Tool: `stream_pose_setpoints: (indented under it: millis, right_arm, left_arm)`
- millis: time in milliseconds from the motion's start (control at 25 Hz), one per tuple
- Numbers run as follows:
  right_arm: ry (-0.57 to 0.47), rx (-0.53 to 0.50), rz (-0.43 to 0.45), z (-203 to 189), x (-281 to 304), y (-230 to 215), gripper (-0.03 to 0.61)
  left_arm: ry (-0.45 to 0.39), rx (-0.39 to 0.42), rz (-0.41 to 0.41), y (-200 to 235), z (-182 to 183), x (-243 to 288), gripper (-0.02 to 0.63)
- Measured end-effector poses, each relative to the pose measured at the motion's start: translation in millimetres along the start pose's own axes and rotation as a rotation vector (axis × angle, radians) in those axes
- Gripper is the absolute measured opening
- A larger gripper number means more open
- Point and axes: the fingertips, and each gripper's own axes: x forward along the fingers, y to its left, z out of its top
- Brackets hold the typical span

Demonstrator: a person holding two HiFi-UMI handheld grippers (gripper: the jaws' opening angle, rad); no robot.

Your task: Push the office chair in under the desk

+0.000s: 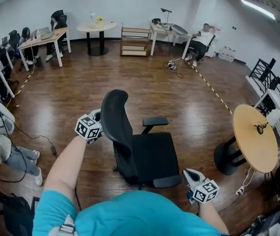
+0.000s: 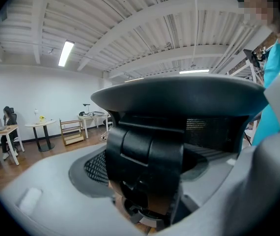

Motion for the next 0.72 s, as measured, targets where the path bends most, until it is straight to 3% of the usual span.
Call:
stream_pose_setpoints:
  millis: [440,720]
  right_arm:
    - [0.002,-0.027,0.067,9.9,-94.4,-58.9,0.0]
    - [0.016,-0.049,0.038,-7.2,-117.4,-92.1,0.0]
  left_arm:
    - [0.061,-0.022,0.056,-69.5,24.5,56.3,0.342]
    - [0.041,-0.039,0.04,-65.9,11.9,88.8,0.344]
